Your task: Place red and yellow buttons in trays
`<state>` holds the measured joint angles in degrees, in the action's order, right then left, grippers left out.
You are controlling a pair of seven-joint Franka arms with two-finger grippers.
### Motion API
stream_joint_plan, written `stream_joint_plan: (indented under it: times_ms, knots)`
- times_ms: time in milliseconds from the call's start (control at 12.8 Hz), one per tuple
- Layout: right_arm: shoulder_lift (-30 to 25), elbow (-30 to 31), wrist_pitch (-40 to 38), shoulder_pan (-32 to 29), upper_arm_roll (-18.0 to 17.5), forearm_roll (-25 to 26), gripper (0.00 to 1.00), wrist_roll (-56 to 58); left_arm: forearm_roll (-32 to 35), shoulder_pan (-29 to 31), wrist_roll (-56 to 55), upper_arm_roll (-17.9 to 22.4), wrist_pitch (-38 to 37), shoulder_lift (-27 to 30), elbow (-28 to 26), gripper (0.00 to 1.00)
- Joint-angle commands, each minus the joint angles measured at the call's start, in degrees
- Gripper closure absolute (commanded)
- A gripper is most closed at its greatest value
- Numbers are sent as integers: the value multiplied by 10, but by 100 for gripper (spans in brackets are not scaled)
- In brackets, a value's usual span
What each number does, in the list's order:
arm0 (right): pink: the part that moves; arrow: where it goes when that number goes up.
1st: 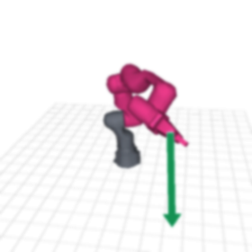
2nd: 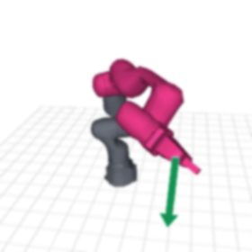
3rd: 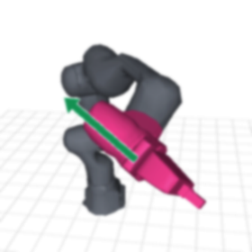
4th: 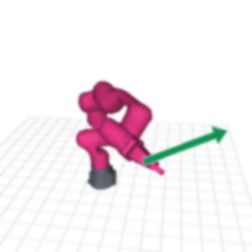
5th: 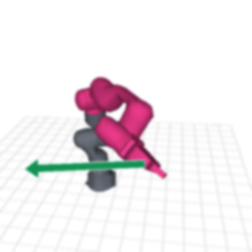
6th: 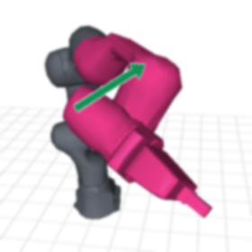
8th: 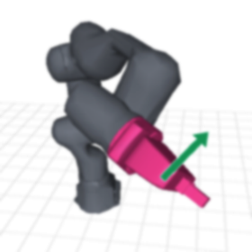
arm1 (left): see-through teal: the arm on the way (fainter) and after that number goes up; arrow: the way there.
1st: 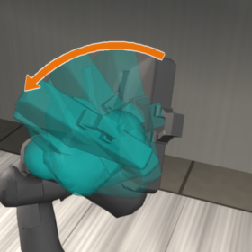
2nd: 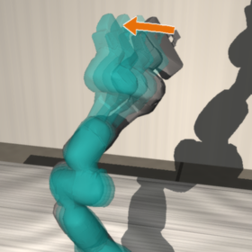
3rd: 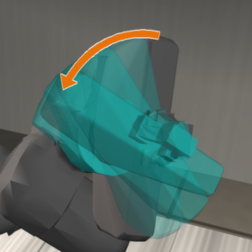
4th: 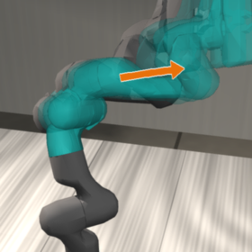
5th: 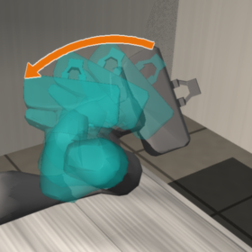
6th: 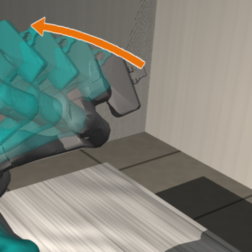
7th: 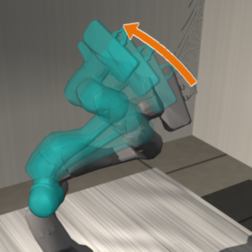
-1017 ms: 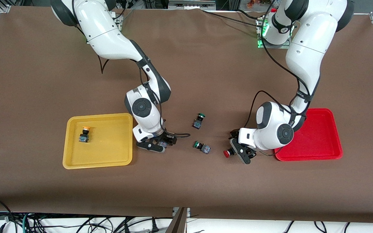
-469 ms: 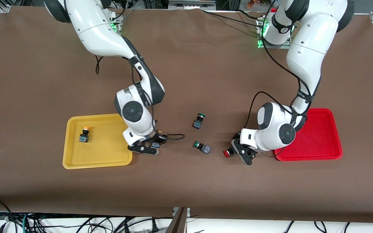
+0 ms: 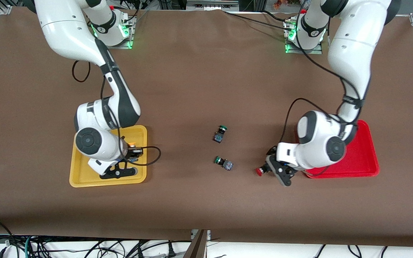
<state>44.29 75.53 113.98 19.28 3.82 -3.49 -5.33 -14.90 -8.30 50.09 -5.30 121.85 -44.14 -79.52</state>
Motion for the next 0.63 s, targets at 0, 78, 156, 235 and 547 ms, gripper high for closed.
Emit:
stream_joint_plan:
  times_ms: [0, 78, 156, 235, 547]
  knots:
    - [-3, 37, 14, -16, -4, 7, 84, 42, -13, 38, 13, 39, -142, 62, -17, 100]
    - [-3, 51, 29, -21, -4, 6, 53, 43, -12, 57, 16, 50, -203, 69, -17, 100]
    - [-4, 52, 27, -25, -4, 5, 1, 44, -12, 81, 18, 57, -259, 69, -17, 100]
    - [-10, 50, 23, -30, -4, 5, 0, 48, -8, 112, 19, 59, -294, 64, -18, 100]
    - [-81, 46, -93, -34, 6, 7, 0, 51, 158, 136, 59, 56, -228, 27, -27, 0]
